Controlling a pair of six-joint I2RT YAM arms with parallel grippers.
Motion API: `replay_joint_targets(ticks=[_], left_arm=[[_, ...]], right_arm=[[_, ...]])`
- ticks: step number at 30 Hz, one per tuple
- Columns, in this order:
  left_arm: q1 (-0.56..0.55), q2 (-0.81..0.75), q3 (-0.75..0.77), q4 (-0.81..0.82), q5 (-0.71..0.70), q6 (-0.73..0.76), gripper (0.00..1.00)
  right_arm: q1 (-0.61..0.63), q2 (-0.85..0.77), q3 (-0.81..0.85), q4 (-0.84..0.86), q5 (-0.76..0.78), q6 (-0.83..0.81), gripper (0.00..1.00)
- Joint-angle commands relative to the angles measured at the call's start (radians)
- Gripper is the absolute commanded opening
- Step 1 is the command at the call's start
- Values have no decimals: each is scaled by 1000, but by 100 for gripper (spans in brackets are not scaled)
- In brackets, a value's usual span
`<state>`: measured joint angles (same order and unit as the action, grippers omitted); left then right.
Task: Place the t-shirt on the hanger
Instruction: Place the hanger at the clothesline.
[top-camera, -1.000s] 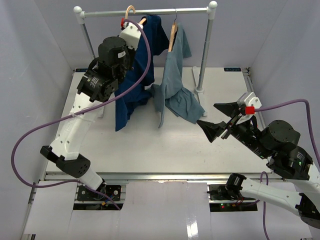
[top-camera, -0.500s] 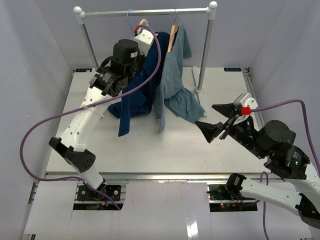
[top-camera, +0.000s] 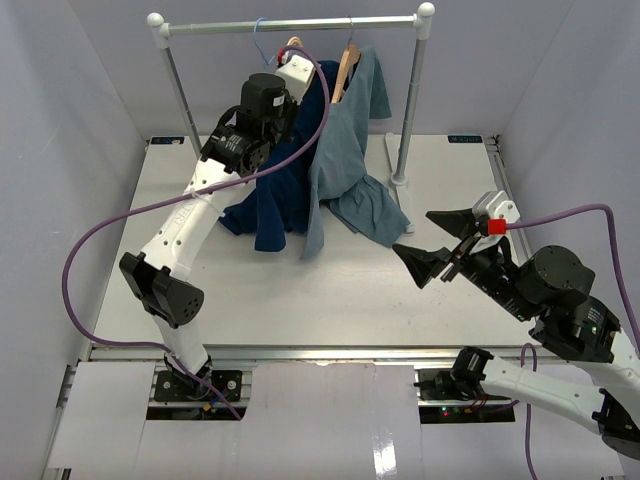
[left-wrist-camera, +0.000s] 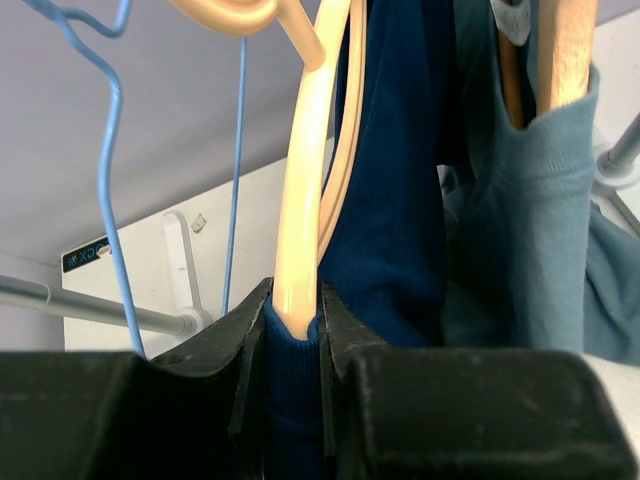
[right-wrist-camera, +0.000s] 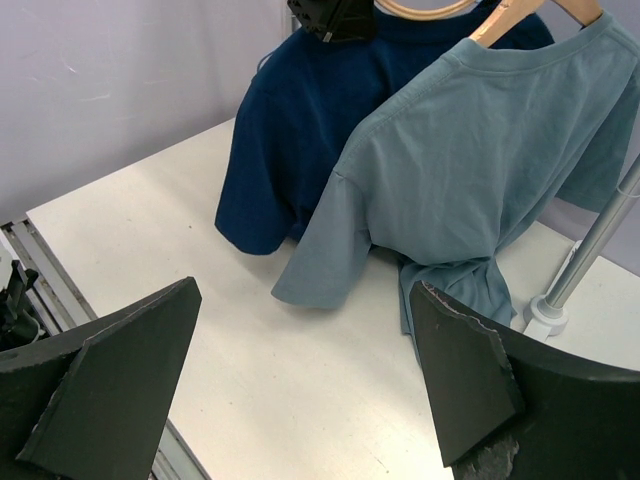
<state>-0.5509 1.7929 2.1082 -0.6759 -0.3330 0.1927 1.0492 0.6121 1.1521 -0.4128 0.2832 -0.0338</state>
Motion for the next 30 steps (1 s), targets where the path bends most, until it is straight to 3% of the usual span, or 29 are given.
replay_joint_targets(ticks=[1, 10, 30], left_arm=[[0, -81, 19, 128, 19, -18, 0], [0, -33, 114, 155, 19, 40, 0], [4, 70, 177, 240, -1, 110, 0]], right_arm=[[3, -14, -8, 51, 11, -2, 92], [4, 2, -18, 59, 16, 0, 92], [5, -29, -38, 63, -10, 12, 92]])
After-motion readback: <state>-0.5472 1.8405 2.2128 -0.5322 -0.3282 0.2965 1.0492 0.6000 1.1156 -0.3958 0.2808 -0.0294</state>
